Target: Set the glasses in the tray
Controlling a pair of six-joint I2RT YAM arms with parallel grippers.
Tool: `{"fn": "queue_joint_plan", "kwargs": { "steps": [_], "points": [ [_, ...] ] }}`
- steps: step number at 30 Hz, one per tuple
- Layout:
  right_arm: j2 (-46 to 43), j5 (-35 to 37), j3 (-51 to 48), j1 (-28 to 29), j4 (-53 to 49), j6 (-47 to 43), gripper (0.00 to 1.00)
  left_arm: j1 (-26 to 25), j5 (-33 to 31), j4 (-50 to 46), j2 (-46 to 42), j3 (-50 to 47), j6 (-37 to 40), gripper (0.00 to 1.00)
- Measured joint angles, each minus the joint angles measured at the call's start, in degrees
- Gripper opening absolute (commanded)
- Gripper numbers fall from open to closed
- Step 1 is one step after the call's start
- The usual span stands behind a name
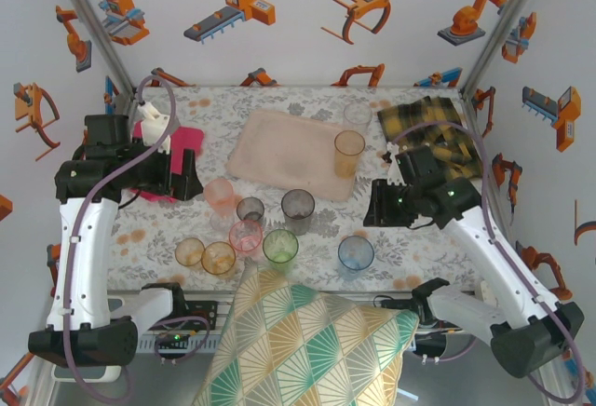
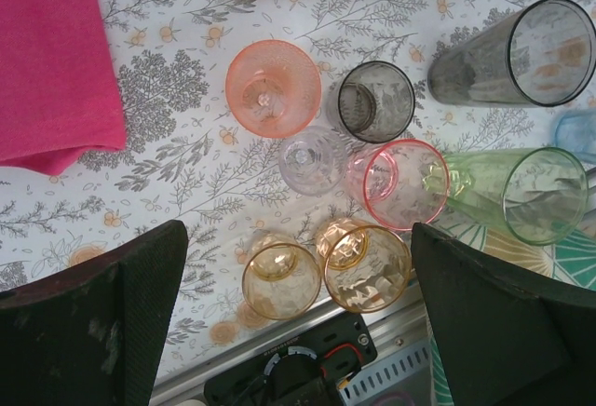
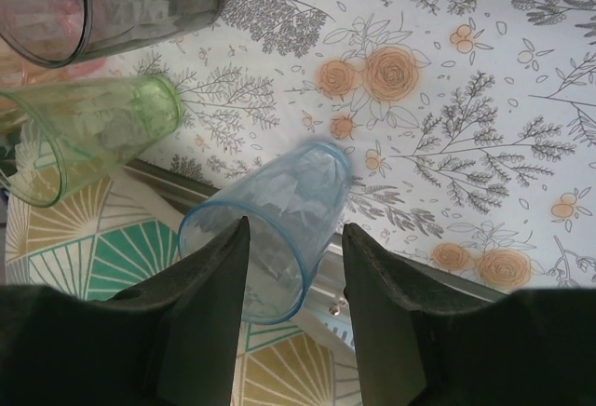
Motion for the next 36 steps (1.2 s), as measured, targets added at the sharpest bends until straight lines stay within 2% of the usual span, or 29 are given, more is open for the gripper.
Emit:
{"fn": "queue_joint_plan", "kwargs": {
  "steps": [22,36],
  "points": [
    [-1.4,1.2,-2.5,4.7,-4.4,1.5,0.45,-0.5,0.0,-0.1,1.4,0.0,0.0,0.97],
    [2.3,4.6,-3.4,8.7,-3.7,2.8,0.41,-0.5,-0.2,-0.1,0.9,0.0,0.0,0.97]
  ]
}}
